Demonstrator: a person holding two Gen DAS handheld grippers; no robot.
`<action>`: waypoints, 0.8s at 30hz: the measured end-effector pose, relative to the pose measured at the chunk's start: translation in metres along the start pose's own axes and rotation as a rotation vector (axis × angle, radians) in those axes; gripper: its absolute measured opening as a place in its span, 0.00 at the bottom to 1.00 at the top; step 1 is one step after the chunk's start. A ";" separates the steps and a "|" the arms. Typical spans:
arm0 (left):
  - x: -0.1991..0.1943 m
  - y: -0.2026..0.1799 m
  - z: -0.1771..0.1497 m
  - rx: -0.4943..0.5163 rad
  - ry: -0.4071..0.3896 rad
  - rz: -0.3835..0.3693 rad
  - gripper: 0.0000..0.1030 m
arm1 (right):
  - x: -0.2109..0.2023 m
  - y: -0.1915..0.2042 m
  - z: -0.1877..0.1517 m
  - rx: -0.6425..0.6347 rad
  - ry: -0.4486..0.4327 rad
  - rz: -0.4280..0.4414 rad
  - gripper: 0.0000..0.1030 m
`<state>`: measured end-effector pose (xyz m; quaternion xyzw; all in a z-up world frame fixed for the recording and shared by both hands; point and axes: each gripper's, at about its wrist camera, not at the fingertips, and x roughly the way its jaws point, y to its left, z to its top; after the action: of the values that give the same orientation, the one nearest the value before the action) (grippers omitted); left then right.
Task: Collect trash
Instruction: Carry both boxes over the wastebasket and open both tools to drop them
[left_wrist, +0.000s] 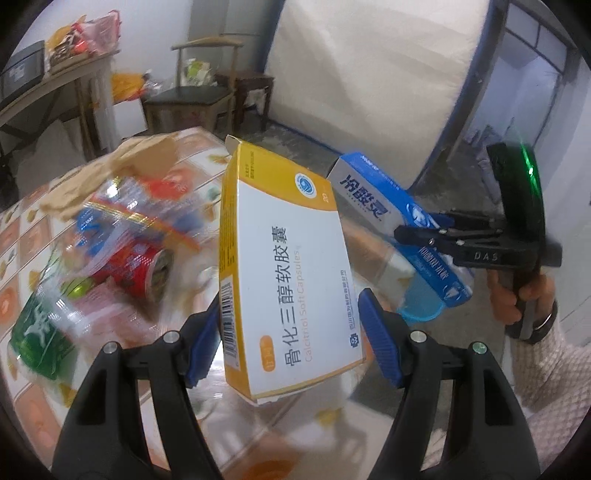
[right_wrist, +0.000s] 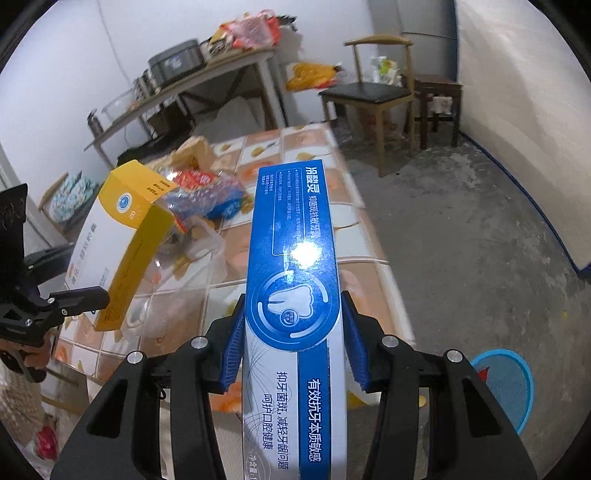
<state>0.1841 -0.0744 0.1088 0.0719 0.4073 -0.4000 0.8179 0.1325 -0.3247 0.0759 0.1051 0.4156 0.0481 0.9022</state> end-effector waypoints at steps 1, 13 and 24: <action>0.001 -0.008 0.004 0.007 -0.009 -0.019 0.65 | -0.009 -0.009 -0.004 0.020 -0.013 -0.014 0.45; 0.065 -0.136 0.037 0.128 0.036 -0.252 0.39 | -0.091 -0.131 -0.087 0.325 -0.091 -0.208 0.45; 0.116 -0.182 0.035 0.172 0.138 -0.281 0.36 | -0.093 -0.216 -0.172 0.583 -0.053 -0.272 0.45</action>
<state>0.1156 -0.2810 0.0859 0.1113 0.4328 -0.5380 0.7147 -0.0590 -0.5253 -0.0137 0.3040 0.3982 -0.1967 0.8428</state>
